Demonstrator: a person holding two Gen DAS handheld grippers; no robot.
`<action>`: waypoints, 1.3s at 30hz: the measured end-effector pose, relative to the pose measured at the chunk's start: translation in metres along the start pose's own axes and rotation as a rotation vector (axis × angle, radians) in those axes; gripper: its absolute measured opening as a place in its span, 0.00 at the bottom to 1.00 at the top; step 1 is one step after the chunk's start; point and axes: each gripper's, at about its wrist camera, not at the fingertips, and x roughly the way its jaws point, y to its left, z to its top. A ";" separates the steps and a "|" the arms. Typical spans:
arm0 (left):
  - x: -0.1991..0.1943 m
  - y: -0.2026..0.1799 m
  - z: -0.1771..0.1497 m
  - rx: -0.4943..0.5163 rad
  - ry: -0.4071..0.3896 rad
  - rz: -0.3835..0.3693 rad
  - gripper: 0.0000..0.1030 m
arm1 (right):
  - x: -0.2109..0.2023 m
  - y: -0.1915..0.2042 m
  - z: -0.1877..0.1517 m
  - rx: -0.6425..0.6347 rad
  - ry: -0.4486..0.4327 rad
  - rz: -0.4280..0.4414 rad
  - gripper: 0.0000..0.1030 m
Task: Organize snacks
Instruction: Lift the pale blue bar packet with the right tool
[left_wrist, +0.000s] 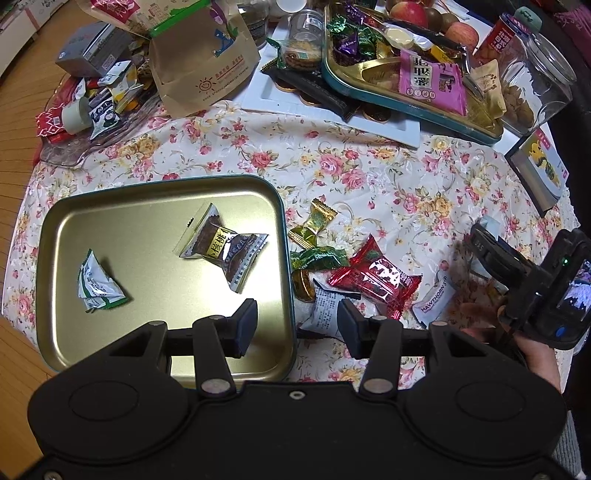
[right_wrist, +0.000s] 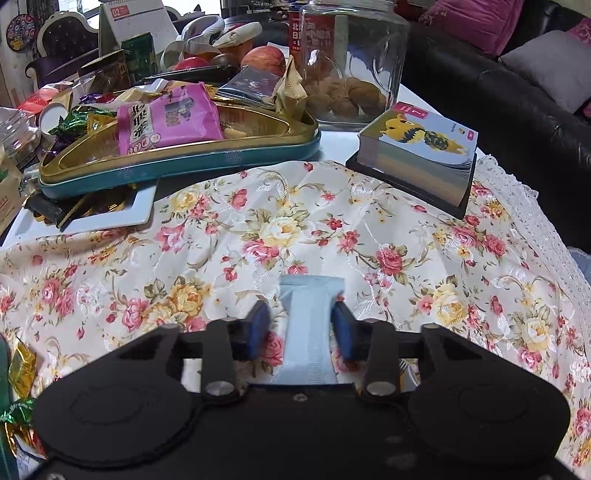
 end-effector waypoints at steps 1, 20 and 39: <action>0.000 0.001 0.001 -0.003 -0.001 0.001 0.54 | -0.001 0.000 0.000 0.005 0.002 0.001 0.24; -0.006 -0.020 0.005 0.032 -0.043 -0.049 0.54 | -0.115 -0.047 0.055 0.170 0.075 0.117 0.23; 0.014 -0.072 0.017 0.025 -0.052 0.028 0.53 | -0.135 -0.075 0.044 0.251 0.046 0.138 0.23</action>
